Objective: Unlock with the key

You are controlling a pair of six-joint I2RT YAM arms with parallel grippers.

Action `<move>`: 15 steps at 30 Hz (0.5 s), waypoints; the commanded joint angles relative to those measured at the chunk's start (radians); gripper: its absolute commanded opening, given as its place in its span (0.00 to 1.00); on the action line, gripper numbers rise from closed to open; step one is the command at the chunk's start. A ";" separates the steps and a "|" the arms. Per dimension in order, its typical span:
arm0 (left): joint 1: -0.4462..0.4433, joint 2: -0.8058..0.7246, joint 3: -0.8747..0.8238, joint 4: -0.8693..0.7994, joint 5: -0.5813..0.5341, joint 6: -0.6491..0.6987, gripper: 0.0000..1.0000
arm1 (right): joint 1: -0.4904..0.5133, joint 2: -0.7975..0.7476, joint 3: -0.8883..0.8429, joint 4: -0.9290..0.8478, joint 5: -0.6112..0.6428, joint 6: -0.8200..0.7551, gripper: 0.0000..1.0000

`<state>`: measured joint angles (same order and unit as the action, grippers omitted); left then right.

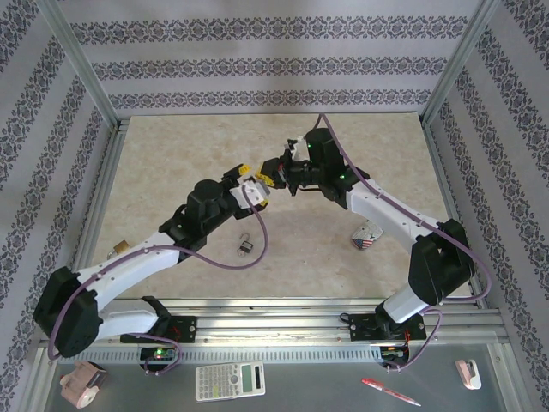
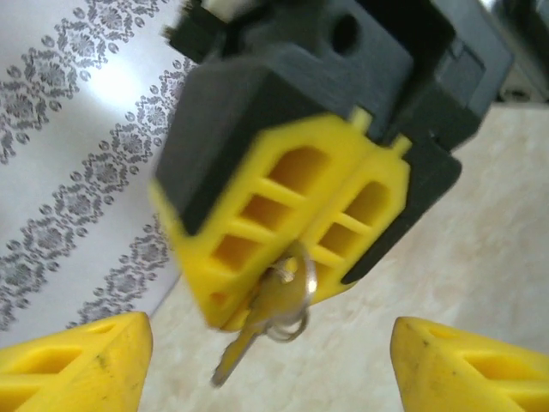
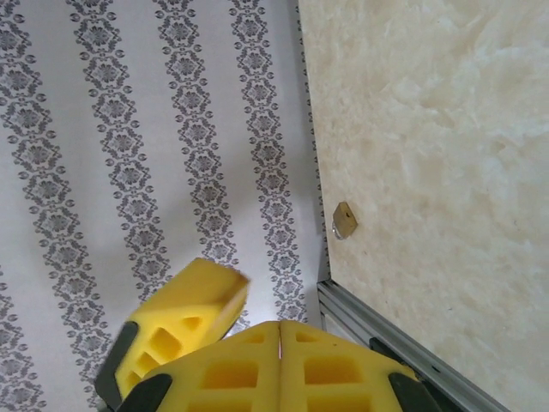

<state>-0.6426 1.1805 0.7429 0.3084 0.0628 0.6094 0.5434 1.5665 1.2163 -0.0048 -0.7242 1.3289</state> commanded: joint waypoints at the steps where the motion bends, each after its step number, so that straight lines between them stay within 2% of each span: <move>1: 0.045 -0.079 -0.029 0.046 0.111 -0.200 0.77 | -0.022 -0.031 -0.034 0.003 -0.018 -0.038 0.00; 5: 0.086 -0.140 -0.046 0.001 0.202 -0.343 0.85 | -0.047 -0.042 -0.056 0.006 -0.030 -0.069 0.00; 10: 0.141 -0.190 -0.085 0.042 0.316 -0.525 0.86 | -0.066 -0.049 -0.056 0.004 -0.044 -0.115 0.00; 15: 0.252 -0.187 -0.128 0.193 0.557 -0.791 0.86 | -0.076 -0.061 -0.039 0.005 -0.099 -0.215 0.00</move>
<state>-0.4389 0.9924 0.6342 0.3668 0.4286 0.0406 0.4732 1.5398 1.1645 -0.0116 -0.7689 1.2049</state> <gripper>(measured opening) 0.863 0.061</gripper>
